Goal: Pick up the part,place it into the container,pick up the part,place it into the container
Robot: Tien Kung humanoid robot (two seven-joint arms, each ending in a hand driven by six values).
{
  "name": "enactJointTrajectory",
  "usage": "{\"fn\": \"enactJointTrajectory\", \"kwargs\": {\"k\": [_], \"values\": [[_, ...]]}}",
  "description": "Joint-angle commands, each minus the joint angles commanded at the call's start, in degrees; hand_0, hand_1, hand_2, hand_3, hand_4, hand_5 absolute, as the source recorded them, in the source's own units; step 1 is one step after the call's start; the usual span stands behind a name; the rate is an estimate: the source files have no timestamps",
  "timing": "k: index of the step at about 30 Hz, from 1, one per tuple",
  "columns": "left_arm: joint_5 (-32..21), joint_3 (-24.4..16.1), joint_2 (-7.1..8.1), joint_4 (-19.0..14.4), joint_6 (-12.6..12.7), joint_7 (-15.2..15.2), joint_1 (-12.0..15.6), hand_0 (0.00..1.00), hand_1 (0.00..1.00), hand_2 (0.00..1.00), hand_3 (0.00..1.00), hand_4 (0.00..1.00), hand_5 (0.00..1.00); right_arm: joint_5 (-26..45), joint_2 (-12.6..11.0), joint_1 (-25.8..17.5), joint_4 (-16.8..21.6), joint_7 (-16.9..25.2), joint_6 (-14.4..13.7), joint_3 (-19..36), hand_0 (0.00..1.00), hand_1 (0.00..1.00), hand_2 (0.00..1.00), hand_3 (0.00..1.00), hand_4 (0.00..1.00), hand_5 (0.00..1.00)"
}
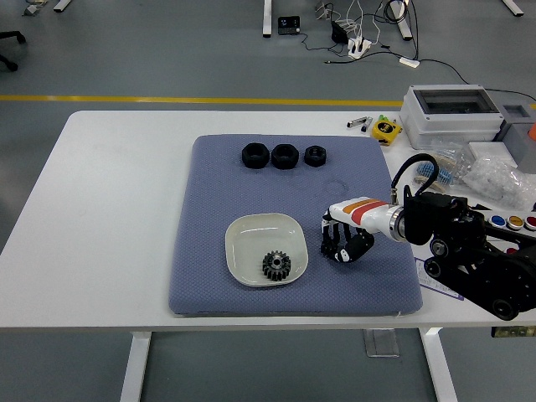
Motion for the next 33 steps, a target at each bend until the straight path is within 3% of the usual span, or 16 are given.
{"fn": "enactJointTrajectory", "kwargs": {"k": [11, 17, 22, 28, 29, 33], "values": [[0.5, -0.2, 0.08, 0.0, 0.0, 0.1, 0.3, 0.710, 0.614, 0.640, 0.567, 0.618, 0.700, -0.1, 1.8, 0.5, 2.7, -1.0, -1.8, 2.4, 0.321, 0.398, 0.464, 0.472, 0.627, 0.194], [0.7, -0.2, 0.05, 0.0, -0.1, 0.2, 0.3, 0.710, 0.614, 0.641, 0.567, 0.618, 0.699, -0.5, 6.1, 0.7, 3.2, -2.6, -6.1, 2.9, 0.333, 0.399, 0.463, 0.473, 0.632, 0.193], [0.3, 0.0, 0.06, 0.0, -0.1, 0.1, 0.1, 0.710, 0.614, 0.641, 0.567, 0.618, 0.699, -0.9, 10.3, 0.9, 1.0, -4.8, -11.1, 1.6, 0.333, 0.399, 0.463, 0.473, 0.632, 0.193], [-0.1, 0.0, 0.17, 0.0, 0.0, 0.0, -0.2, 0.711, 0.611, 0.641, 0.567, 0.620, 0.700, -0.7, 13.4, 1.4, -2.3, -7.2, -12.6, -1.1, 0.362, 0.433, 0.487, 0.497, 0.652, 0.189], [-0.1, 0.1, 0.19, 0.0, 0.0, 0.0, -0.2, 0.711, 0.606, 0.641, 0.566, 0.619, 0.698, -0.7, 13.9, 1.5, -2.9, -7.5, -12.8, -1.5, 0.424, 0.492, 0.558, 0.591, 0.831, 0.254], [0.0, 0.1, 0.26, 0.0, 0.0, 0.1, -0.4, 0.711, 0.606, 0.641, 0.566, 0.619, 0.698, -0.5, 15.5, 2.0, -4.6, -7.8, -12.8, -2.7, 0.424, 0.492, 0.558, 0.591, 0.831, 0.254]]}}
